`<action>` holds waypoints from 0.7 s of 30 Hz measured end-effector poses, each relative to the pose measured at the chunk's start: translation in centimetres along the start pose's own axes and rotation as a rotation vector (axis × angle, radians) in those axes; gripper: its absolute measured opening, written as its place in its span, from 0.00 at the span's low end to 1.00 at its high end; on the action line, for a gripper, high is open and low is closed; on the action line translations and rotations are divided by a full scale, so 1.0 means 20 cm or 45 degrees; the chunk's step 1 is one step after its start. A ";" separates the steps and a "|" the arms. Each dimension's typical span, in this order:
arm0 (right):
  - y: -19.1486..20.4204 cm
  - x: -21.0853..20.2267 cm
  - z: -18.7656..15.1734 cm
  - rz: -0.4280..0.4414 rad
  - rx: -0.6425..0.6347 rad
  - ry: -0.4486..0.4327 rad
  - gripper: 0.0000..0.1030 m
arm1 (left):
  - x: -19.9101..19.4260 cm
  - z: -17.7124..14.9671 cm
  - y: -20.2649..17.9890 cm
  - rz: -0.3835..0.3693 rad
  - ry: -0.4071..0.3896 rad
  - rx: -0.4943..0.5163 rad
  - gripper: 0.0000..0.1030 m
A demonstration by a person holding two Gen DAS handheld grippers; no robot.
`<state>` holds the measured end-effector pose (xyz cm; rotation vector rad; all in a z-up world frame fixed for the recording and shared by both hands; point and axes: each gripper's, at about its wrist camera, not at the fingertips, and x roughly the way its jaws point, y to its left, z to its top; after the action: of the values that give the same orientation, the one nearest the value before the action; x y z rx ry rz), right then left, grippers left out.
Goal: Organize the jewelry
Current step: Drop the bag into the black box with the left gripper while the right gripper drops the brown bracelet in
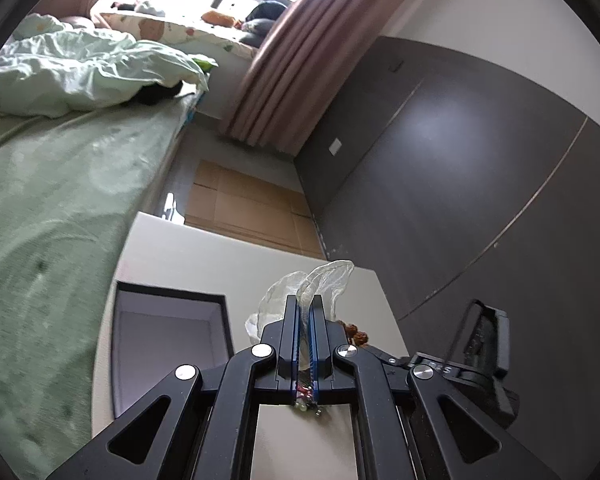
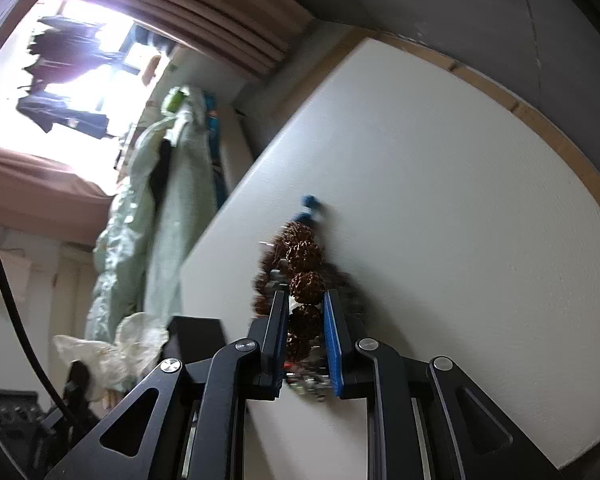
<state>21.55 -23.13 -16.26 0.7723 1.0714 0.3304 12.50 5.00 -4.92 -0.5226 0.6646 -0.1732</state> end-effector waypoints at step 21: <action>0.22 -0.14 -0.06 0.225 -0.137 -0.089 0.17 | 0.01 0.01 0.31 0.150 0.125 -0.121 0.03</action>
<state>19.79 -21.26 -11.69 0.7778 0.9145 0.5036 12.83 10.41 -8.10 -0.5667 0.8000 -0.0568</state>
